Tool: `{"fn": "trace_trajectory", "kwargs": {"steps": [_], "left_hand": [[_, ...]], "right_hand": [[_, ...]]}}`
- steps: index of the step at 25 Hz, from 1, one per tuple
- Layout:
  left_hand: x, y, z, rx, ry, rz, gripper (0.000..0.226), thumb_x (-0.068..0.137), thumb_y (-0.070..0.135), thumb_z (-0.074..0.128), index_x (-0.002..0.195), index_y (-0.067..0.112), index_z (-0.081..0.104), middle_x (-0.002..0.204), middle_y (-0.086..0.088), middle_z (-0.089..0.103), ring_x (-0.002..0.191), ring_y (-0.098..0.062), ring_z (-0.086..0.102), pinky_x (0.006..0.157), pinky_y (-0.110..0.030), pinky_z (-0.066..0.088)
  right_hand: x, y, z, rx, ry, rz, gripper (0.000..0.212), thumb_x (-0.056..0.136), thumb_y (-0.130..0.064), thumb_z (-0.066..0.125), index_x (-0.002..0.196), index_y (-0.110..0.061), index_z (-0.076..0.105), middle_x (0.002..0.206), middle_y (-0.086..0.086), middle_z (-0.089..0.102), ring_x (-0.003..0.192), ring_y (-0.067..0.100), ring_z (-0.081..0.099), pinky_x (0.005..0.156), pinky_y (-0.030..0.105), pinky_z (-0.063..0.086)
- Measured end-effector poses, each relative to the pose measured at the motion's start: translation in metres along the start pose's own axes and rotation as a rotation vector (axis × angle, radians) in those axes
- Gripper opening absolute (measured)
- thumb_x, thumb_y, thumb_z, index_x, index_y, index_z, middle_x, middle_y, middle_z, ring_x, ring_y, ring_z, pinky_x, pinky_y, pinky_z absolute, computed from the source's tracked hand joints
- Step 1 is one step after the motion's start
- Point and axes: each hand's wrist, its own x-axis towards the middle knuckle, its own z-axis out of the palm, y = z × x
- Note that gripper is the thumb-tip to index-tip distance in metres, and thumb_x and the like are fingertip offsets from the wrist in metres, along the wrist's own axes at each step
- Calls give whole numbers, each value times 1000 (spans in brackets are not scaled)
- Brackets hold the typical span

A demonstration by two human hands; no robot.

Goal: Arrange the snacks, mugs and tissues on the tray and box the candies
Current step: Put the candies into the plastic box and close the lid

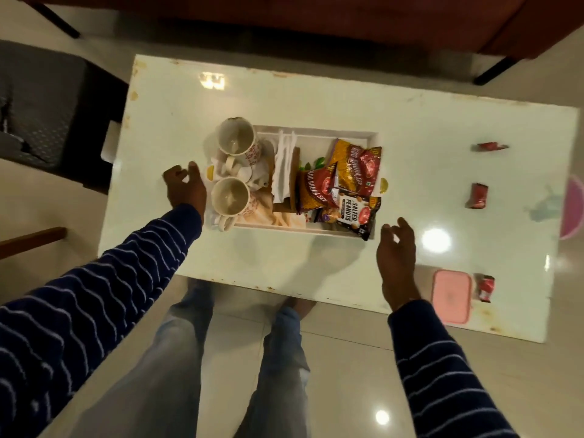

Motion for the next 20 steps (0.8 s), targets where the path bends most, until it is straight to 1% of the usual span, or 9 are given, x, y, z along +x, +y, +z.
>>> {"fn": "trace_trajectory", "kwargs": {"steps": [3, 5, 7, 10, 12, 14, 16, 18, 20], "left_hand": [[-47, 9, -19, 34, 7, 191, 38, 93, 44, 54, 119, 17, 49, 119, 4, 55, 108, -20, 56, 99, -40, 47], [-81, 8, -24, 90, -35, 371, 43, 94, 43, 52, 126, 14, 49, 124, 1, 54, 113, -21, 53, 99, -36, 45], [-116, 7, -17, 155, -80, 603, 43, 93, 36, 56, 127, 11, 50, 127, -7, 56, 115, -22, 51, 98, -28, 39], [-161, -7, 6, 205, -334, 872, 37, 89, 20, 63, 121, 3, 54, 120, -13, 58, 112, -15, 49, 103, -31, 39], [-195, -21, 21, 187, -559, 915, 40, 89, 23, 64, 124, 6, 53, 123, -10, 57, 113, -12, 49, 101, -24, 37], [-227, -33, 32, 216, -767, 895, 44, 88, 30, 64, 127, 16, 49, 124, -5, 56, 110, -5, 48, 95, -19, 39], [-248, -47, 41, 310, -977, 872, 52, 86, 33, 67, 132, 23, 45, 128, -2, 54, 110, -7, 51, 90, -26, 46], [-263, -61, 49, 411, -1132, 872, 62, 84, 33, 71, 138, 23, 41, 135, 0, 51, 116, -13, 54, 92, -31, 50], [-275, -75, 59, 497, -1201, 866, 72, 82, 36, 73, 142, 23, 36, 141, 1, 47, 122, -16, 53, 96, -29, 48]], "right_hand": [[-36, 5, -34, 16, 15, 20, 47, 102, -29, 52, 147, -22, 42, 145, 4, 51, 115, 15, 53, 106, 36, 44], [-50, 7, -57, 48, 32, 29, 47, 103, -28, 52, 148, -21, 41, 146, 4, 49, 119, 16, 52, 106, 38, 45], [-55, 9, -79, 67, 71, 22, 48, 103, -28, 52, 148, -20, 40, 147, 2, 48, 121, 14, 50, 103, 31, 43], [-55, 17, -109, 78, 131, 46, 48, 102, -28, 54, 147, -22, 42, 144, -2, 50, 121, 14, 52, 102, 32, 43], [-61, 30, -130, 10, 188, 31, 49, 99, -27, 58, 145, -21, 43, 143, 0, 50, 113, 15, 56, 94, 30, 44], [-66, 43, -148, -110, 230, -2, 54, 96, -27, 64, 145, -17, 43, 145, 5, 49, 118, 22, 57, 98, 33, 47], [-64, 58, -159, -232, 235, 0, 62, 93, -28, 68, 147, -15, 41, 148, 9, 46, 131, 28, 50, 110, 43, 44], [-59, 73, -164, -329, 203, -16, 71, 89, -28, 73, 149, -14, 38, 149, 11, 43, 139, 26, 40, 116, 38, 34], [-53, 86, -162, -404, 176, -73, 79, 85, -29, 76, 151, -14, 34, 151, 12, 41, 141, 27, 36, 111, 34, 30]]}}
